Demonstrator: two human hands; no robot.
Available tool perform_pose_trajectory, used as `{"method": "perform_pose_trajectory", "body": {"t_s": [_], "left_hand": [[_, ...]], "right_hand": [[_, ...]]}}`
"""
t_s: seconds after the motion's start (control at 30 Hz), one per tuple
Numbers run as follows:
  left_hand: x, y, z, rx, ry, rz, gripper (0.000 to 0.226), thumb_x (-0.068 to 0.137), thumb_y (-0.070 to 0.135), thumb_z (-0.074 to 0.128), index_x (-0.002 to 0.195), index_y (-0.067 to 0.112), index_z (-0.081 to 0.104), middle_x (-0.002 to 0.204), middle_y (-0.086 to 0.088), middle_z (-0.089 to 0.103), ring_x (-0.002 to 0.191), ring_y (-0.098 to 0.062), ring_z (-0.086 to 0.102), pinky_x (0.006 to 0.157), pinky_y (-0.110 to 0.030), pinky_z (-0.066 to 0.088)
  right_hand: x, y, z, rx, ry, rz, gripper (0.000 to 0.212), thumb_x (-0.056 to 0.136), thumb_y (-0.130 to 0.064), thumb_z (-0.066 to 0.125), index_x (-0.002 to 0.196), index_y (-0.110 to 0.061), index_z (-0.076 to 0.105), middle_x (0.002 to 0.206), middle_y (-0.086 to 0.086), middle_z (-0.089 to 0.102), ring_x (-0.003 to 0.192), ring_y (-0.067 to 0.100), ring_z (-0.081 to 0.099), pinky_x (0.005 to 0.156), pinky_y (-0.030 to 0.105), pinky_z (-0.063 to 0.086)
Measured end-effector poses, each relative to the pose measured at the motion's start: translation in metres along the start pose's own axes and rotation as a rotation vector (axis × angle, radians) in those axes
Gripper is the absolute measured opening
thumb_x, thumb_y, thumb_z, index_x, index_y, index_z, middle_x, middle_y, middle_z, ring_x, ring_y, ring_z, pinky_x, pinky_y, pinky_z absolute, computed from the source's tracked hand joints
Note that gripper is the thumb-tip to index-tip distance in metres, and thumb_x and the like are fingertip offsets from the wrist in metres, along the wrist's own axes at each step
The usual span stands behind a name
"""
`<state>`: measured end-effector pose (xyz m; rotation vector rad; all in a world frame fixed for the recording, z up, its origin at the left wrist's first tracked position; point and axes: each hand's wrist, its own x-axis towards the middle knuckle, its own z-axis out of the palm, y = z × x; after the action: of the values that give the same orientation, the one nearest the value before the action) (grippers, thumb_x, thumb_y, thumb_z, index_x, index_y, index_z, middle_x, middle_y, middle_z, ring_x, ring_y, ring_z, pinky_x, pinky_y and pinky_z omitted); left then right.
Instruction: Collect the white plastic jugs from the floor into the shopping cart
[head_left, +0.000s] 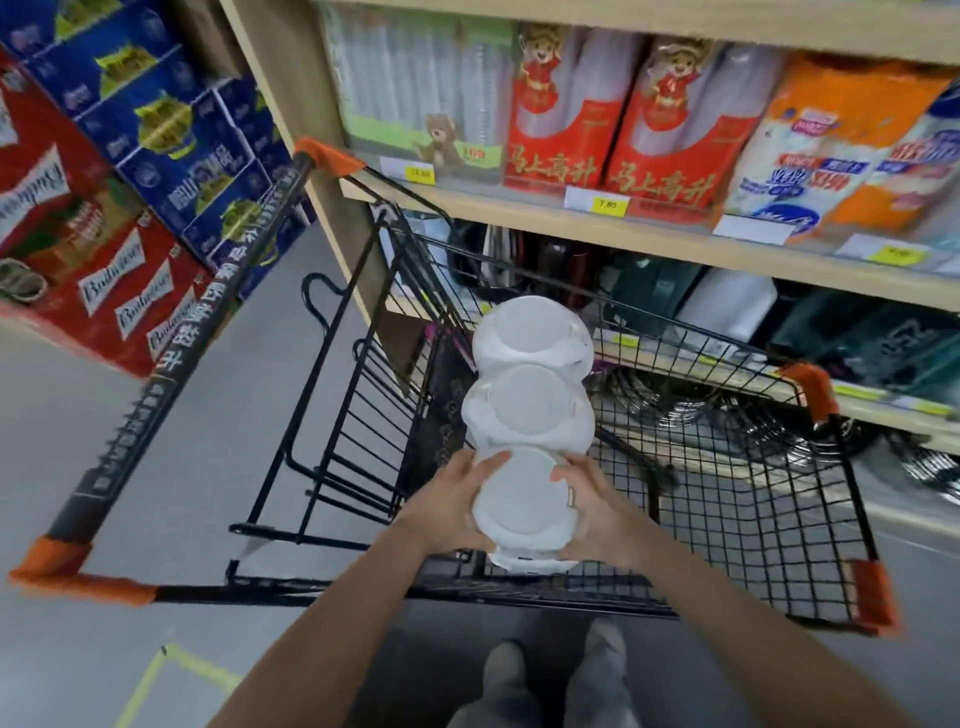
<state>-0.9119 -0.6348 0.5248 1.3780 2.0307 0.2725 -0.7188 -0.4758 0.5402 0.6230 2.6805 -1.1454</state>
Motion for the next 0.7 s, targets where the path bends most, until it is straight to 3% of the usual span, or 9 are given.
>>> {"method": "perform_pose_trajectory", "body": {"t_s": [0.1, 0.2, 0.3, 0.4, 0.57, 0.7], "left_hand": [[-0.004, 0.012, -0.019, 0.034, 0.039, -0.011, 0.099, 0.058, 0.079, 0.055, 0.145, 0.041, 0.025, 0.15, -0.004, 0.022, 0.136, -0.025, 0.03, 0.109, -0.044, 0.035], [0.01, 0.033, -0.049, 0.153, 0.072, 0.055, 0.091, 0.062, 0.084, 0.032, 0.135, 0.031, 0.049, 0.139, 0.0, 0.04, 0.126, -0.021, 0.043, 0.102, -0.036, 0.04], [0.034, 0.07, -0.078, 0.172, 0.085, 0.097, 0.068, 0.076, 0.069, 0.045, 0.127, 0.025, 0.055, 0.126, 0.004, 0.048, 0.114, -0.018, 0.053, 0.091, -0.034, 0.047], [0.059, 0.116, -0.085, 0.153, 0.11, 0.189, 0.042, 0.087, 0.043, 0.06, 0.123, 0.02, 0.058, 0.12, 0.002, 0.054, 0.107, -0.02, 0.057, 0.087, -0.033, 0.047], [0.097, 0.212, -0.068, 0.219, 0.065, 0.36, 0.034, 0.089, 0.036, 0.059, 0.121, 0.022, 0.057, 0.117, 0.003, 0.057, 0.107, -0.017, 0.057, 0.085, -0.028, 0.045], [0.124, 0.298, -0.038, 0.258, 0.0, 0.474, 0.035, 0.09, 0.038, 0.058, 0.123, 0.026, 0.055, 0.119, 0.002, 0.056, 0.095, -0.013, 0.059, 0.076, -0.025, 0.044]], "right_hand": [[-0.003, -0.008, -0.021, -0.041, -0.116, 0.047, 0.082, 0.064, -0.041, 0.08, 0.129, -0.036, 0.032, 0.144, -0.01, 0.016, 0.134, 0.018, 0.026, 0.103, 0.034, 0.036], [-0.013, -0.011, -0.051, -0.081, -0.181, 0.147, 0.083, 0.071, -0.033, 0.077, 0.141, -0.035, 0.032, 0.151, -0.009, 0.015, 0.14, 0.016, 0.018, 0.11, 0.038, 0.028], [-0.034, -0.008, -0.085, -0.008, -0.158, 0.247, 0.076, 0.075, -0.033, 0.076, 0.14, -0.034, 0.036, 0.147, -0.01, 0.03, 0.134, 0.014, 0.032, 0.11, 0.037, 0.032], [-0.066, 0.001, -0.12, 0.072, -0.132, 0.376, 0.064, 0.081, -0.034, 0.072, 0.137, -0.028, 0.041, 0.142, 0.001, 0.042, 0.125, 0.018, 0.045, 0.102, 0.033, 0.039], [-0.142, 0.03, -0.167, -0.072, -0.061, 0.489, 0.055, 0.09, -0.039, 0.058, 0.138, -0.02, 0.039, 0.144, 0.001, 0.04, 0.126, 0.018, 0.042, 0.104, 0.033, 0.033], [-0.214, 0.066, -0.197, -0.065, 0.015, 0.551, 0.051, 0.096, -0.035, 0.05, 0.138, -0.008, 0.041, 0.138, 0.004, 0.046, 0.125, 0.022, 0.047, 0.102, 0.031, 0.037]]}}
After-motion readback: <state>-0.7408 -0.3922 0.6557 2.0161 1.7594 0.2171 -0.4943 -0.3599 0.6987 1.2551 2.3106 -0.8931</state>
